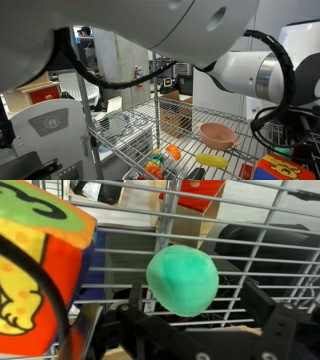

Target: Move the green object to the right

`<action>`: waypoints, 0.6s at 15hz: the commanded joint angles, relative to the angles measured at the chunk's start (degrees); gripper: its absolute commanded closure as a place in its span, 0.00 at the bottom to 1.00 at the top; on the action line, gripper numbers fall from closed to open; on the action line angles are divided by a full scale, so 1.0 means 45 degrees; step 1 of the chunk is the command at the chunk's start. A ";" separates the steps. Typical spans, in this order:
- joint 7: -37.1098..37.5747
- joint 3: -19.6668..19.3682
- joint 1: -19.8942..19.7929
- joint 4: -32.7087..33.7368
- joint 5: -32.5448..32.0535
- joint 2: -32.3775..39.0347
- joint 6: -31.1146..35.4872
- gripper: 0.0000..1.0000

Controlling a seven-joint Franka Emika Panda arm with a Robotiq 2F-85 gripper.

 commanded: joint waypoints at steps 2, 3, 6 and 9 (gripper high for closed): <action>-0.0572 0.0322 -0.0148 0.0722 0.0312 -0.0022 -0.0045 0.00; -0.0574 0.0311 -0.0174 0.1533 0.0327 0.0342 -0.0394 0.00; -0.0582 0.0362 -0.0061 0.0674 0.0316 -0.0410 0.0065 0.00; -0.0657 0.0479 -0.0023 0.0689 0.0345 -0.0632 -0.0015 0.00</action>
